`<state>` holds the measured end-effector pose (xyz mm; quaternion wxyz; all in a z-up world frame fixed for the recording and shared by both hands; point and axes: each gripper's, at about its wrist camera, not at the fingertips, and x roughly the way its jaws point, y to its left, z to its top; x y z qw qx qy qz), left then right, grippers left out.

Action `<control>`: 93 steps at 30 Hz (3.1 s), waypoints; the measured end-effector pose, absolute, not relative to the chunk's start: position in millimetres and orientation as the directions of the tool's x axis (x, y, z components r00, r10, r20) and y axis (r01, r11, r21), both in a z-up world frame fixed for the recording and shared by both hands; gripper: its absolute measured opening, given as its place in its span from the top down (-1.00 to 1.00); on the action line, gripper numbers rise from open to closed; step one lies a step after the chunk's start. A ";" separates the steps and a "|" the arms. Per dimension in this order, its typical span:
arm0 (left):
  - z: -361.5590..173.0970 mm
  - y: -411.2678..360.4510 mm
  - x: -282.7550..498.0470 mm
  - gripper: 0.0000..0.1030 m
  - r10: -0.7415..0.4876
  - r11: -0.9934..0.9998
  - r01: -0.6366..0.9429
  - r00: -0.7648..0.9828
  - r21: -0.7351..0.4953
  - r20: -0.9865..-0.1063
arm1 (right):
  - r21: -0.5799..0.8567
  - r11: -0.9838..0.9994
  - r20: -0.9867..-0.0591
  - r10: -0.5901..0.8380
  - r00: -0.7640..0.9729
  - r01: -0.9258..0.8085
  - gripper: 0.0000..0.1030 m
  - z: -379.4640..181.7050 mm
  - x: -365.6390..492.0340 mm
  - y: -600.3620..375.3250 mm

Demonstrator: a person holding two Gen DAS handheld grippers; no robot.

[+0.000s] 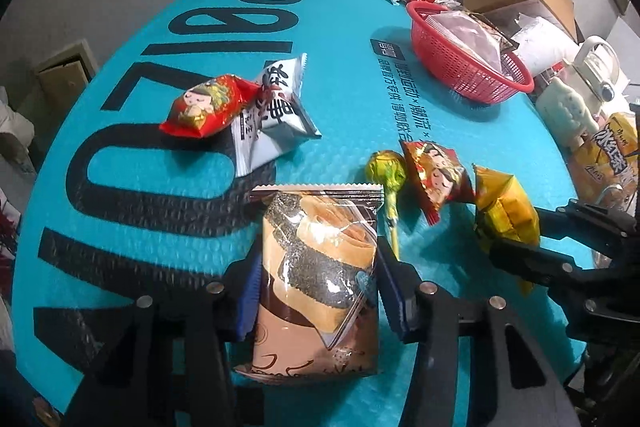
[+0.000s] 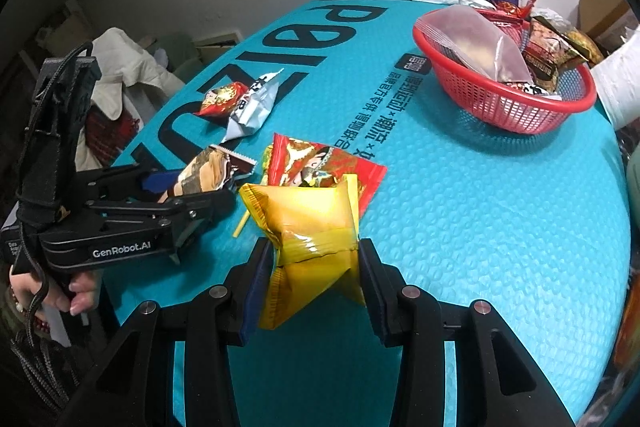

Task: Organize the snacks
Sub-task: 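Carry the wafer packet with the left gripper while the right gripper carries the yellow bag to the basket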

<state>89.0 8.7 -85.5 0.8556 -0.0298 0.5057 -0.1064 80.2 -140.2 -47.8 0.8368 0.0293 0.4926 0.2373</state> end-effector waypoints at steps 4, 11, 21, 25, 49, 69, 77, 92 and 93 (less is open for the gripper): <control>-84.0 6.2 80.1 0.03 -0.229 0.972 0.152 0.460 -0.179 -0.858 | 0.287 0.884 -0.808 0.430 0.402 -0.368 0.17 -47.6 76.3 -140.6; -77.8 -3.8 66.4 0.03 -0.257 0.965 0.165 0.460 -0.202 -0.850 | 0.304 0.879 -0.800 0.444 0.402 -0.367 0.17 -45.4 64.5 -145.8; -63.9 -29.4 51.3 0.03 -0.316 0.946 0.228 0.468 -0.232 -0.825 | 0.310 0.889 -0.778 0.441 0.447 -0.337 0.17 -30.5 41.9 -165.9; -55.0 -40.6 48.9 0.03 -0.334 0.937 0.264 0.479 -0.229 -0.812 | 0.310 0.897 -0.775 0.431 0.462 -0.316 0.17 -26.5 32.4 -175.1; 26.6 -99.6 72.0 0.03 -0.477 0.858 0.467 0.570 -0.213 -0.669 | 0.246 0.941 -0.727 0.337 0.599 -0.232 0.17 26.6 37.9 -226.9; 78.6 -128.9 120.1 0.03 -0.549 0.818 0.540 0.626 -0.200 -0.553 | 0.148 0.975 -0.622 0.222 0.751 -0.166 0.18 92.6 80.7 -248.3; 75.9 -130.7 155.5 0.03 -0.548 0.822 0.528 0.629 -0.216 -0.551 | 0.113 0.986 -0.622 0.164 0.766 -0.119 0.18 92.9 108.5 -247.5; 44.9 -143.2 238.7 0.03 -0.516 0.842 0.490 0.606 -0.226 -0.605 | 0.103 0.995 -0.673 0.075 0.736 -0.008 0.17 53.4 172.0 -258.3; 42.1 -143.1 244.9 0.03 -0.519 0.840 0.488 0.599 -0.236 -0.609 | 0.105 0.994 -0.671 0.077 0.737 -0.008 0.17 49.7 175.6 -258.5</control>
